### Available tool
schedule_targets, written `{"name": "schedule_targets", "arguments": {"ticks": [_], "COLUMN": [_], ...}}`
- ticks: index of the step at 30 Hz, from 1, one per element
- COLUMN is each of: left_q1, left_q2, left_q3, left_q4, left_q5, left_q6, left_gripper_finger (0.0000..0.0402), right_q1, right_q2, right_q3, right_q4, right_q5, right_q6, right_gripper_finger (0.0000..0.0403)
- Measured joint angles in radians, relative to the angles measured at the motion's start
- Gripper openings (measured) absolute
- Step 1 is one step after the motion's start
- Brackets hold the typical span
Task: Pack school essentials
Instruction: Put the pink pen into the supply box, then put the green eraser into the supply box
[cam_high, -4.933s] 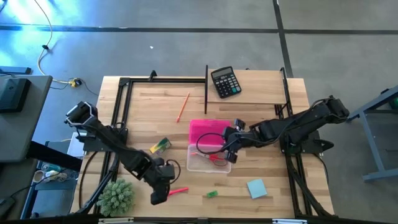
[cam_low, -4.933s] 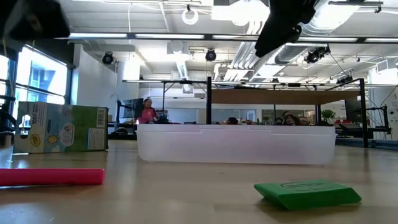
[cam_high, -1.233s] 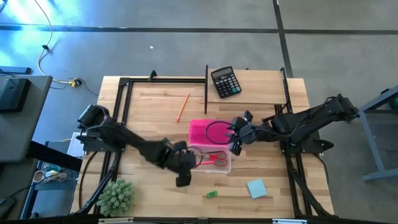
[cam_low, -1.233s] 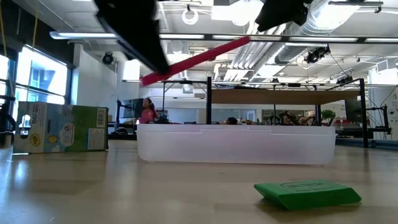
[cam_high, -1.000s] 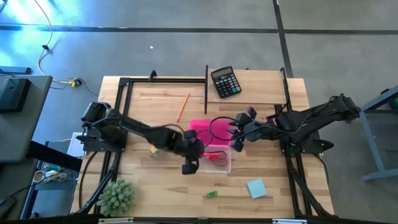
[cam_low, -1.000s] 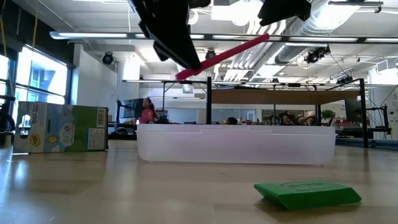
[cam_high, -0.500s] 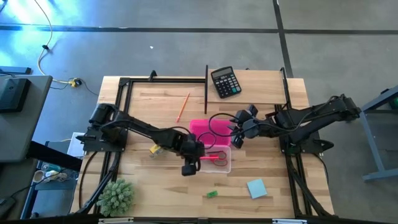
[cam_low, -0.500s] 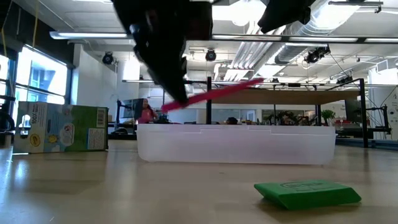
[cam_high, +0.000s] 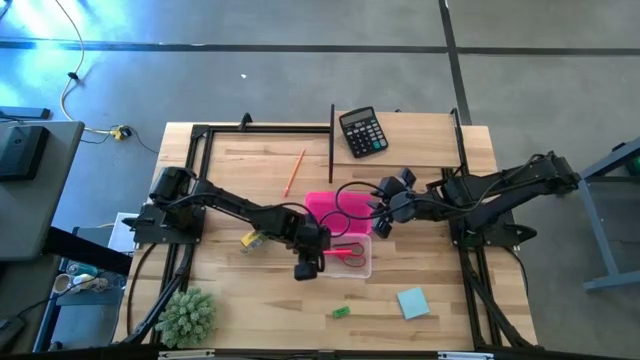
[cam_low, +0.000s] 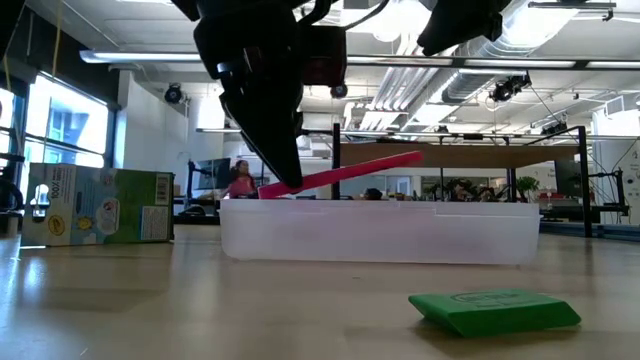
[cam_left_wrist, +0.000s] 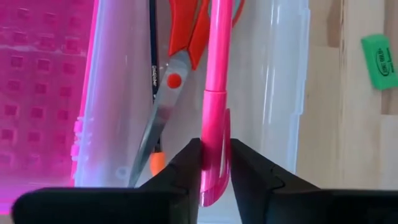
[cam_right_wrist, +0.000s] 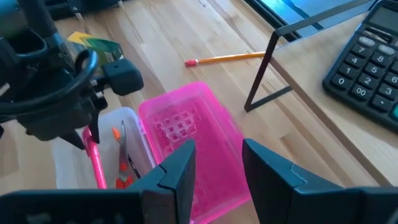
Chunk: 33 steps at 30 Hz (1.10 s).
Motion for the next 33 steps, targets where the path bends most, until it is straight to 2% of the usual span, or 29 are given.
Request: {"name": "schedule_targets", "arguments": {"ticks": [7, 11, 15, 19, 26, 29, 33], "left_q1": [0.0, 0.001, 0.003, 0.0, -0.052, -0.08, -0.114], "left_q2": [0.0, 0.0, -0.027, -0.072, -0.11, -0.109, -0.108], "left_q3": [0.0, 0.0, -0.001, -0.001, 0.0, -0.01, -0.065], "left_q4": [0.008, 0.01, -0.025, -0.059, -0.127, -0.163, -0.166], "left_q5": [-0.001, 0.0, 0.0, -0.007, -0.092, -0.134, -0.141], "left_q6": [0.023, 0.025, 0.026, 0.049, 0.05, 0.014, -0.048], "left_gripper_finger": [0.0125, 0.014, 0.0138, 0.013, 0.0121, 0.0119, 0.0119], "right_q1": [0.001, 0.001, 0.01, 0.043, 0.12, 0.141, 0.157], "right_q2": [0.0, 0.0, 0.0, 0.0, 0.012, 0.032, 0.069], "right_q3": [0.0, 0.0, 0.0, 0.0, 0.0, 0.001, 0.001], "right_q4": [-0.01, -0.011, -0.011, -0.007, 0.046, 0.073, 0.117], "right_q5": [0.0, -0.02, -0.079, -0.085, -0.104, -0.137, -0.163], "right_q6": [0.001, -0.003, -0.007, -0.007, -0.01, -0.029, -0.042], "right_gripper_finger": [0.0124, 0.0124, 0.0124, 0.0124, 0.0124, 0.0124, 0.0124]}}
